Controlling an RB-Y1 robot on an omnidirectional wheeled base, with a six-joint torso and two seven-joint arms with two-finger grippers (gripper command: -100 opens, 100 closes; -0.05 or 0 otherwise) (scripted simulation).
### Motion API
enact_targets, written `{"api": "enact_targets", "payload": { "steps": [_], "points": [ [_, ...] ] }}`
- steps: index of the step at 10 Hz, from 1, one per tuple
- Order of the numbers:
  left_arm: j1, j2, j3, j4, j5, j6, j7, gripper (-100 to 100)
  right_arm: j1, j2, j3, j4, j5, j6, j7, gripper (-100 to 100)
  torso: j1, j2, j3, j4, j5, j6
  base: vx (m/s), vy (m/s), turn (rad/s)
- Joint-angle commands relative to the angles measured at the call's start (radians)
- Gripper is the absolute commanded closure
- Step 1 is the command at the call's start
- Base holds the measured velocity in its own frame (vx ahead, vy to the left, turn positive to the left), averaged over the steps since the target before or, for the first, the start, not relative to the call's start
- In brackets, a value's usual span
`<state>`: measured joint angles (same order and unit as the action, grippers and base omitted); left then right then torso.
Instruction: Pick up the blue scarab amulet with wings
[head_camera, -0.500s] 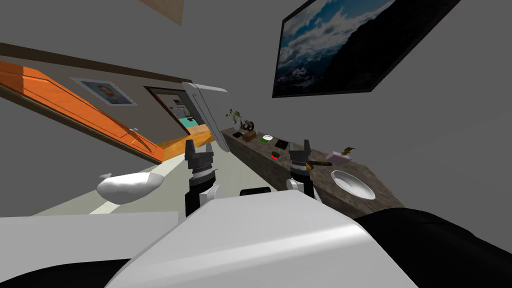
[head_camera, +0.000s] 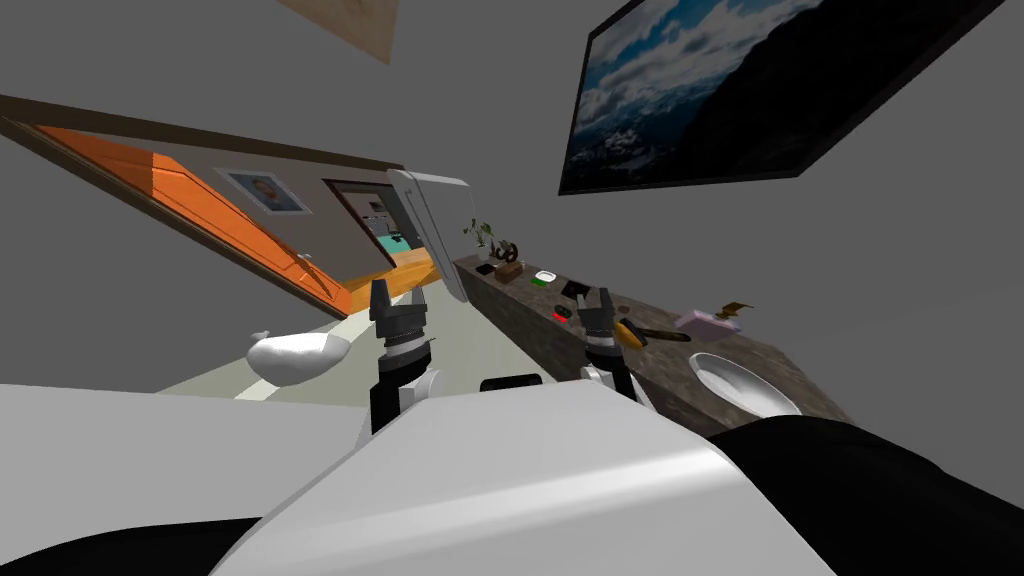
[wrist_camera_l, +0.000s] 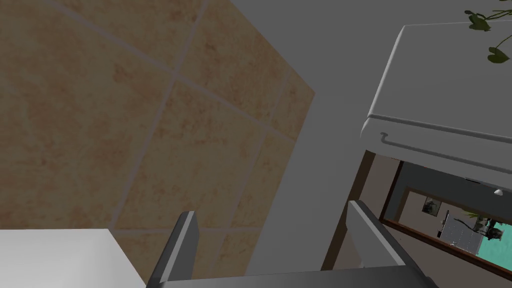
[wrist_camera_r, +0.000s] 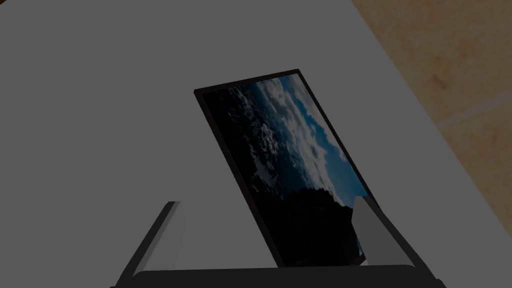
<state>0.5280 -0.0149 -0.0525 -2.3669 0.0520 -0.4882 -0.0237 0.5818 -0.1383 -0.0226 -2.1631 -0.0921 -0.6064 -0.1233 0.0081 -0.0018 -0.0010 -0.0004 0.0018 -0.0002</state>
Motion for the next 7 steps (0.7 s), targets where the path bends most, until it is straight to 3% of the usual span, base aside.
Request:
{"api": "enact_targets", "payload": {
  "steps": [1, 5, 7],
  "points": [
    [0.0, 0.0, 0.0, 0.0, 0.0, 0.0, 0.0, 0, 0.016, -0.05, -0.007, 0.043, -0.001, -0.017, 0.011, -100, 0.0, 0.0, 0.0, 0.0, 0.0, 0.0, 0.059, 0.141, 0.218],
    [0.0, 0.0, 0.0, 0.0, 0.0, 0.0, 0.0, 0, 0.044, -0.141, -0.013, 0.107, 0.0, -0.042, 0.024, -100, 0.0, -0.001, 0.0, 0.0, 0.0, 0.0, 0.04, 0.103, 0.129],
    [0.0, 0.0, 0.0, 0.0, 0.0, 0.0, 0.0, 0, 0.074, -0.213, -0.016, 0.17, 0.006, -0.071, 0.038, -100, -0.002, 0.0, 0.0, 0.0, 0.0, 0.0, 0.052, 0.106, 0.215]
  ]
}}
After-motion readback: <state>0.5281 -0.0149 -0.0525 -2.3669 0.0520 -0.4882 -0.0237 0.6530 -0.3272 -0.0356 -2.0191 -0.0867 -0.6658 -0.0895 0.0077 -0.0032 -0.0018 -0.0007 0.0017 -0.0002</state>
